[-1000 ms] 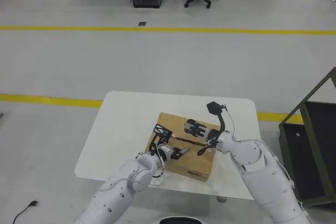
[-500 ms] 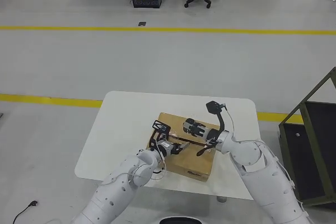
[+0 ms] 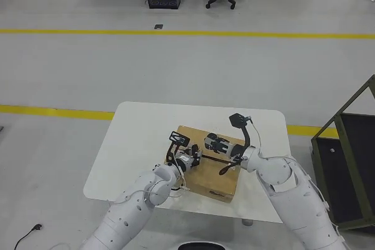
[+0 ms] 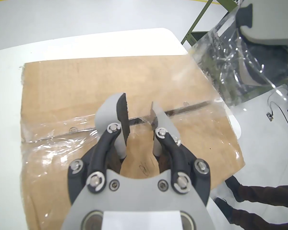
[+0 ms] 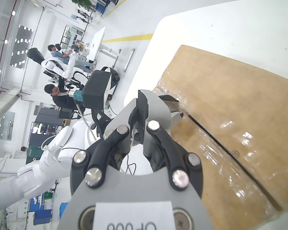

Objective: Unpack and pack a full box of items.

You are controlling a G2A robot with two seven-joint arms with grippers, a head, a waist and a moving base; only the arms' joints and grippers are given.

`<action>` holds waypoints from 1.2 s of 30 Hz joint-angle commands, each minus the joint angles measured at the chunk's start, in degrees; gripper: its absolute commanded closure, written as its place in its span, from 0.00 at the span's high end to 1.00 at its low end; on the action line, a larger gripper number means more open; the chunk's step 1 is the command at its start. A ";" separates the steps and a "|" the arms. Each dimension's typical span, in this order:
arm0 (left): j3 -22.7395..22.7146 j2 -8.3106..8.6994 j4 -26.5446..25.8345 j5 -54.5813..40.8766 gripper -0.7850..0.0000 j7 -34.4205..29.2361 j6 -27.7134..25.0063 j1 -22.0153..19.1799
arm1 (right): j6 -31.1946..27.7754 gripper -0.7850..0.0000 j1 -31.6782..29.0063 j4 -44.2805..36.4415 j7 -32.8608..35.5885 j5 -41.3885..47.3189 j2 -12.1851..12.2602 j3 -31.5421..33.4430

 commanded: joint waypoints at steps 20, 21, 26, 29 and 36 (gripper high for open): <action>-4.41 -0.38 -0.19 -9.54 0.00 -5.37 -3.64 1.50 | -5.04 0.89 -1.61 2.85 -5.08 11.35 0.02 5.26; -4.59 -0.42 -0.20 -10.25 0.00 -5.44 -3.51 1.64 | -5.68 0.81 -1.91 3.13 -5.51 12.31 0.03 5.66; -6.50 -0.49 0.31 -13.39 0.00 -5.66 -3.02 1.28 | -8.64 0.44 -4.34 5.75 -6.85 17.03 0.20 8.19; -8.19 -0.62 1.43 -17.97 0.00 -6.18 -2.78 0.92 | -10.65 0.24 -5.62 7.57 -6.22 20.31 0.24 9.09; -10.75 -0.73 4.45 -21.64 0.01 -5.92 -1.83 -0.59 | -14.57 0.00 -6.61 12.46 -5.97 24.70 -0.07 8.44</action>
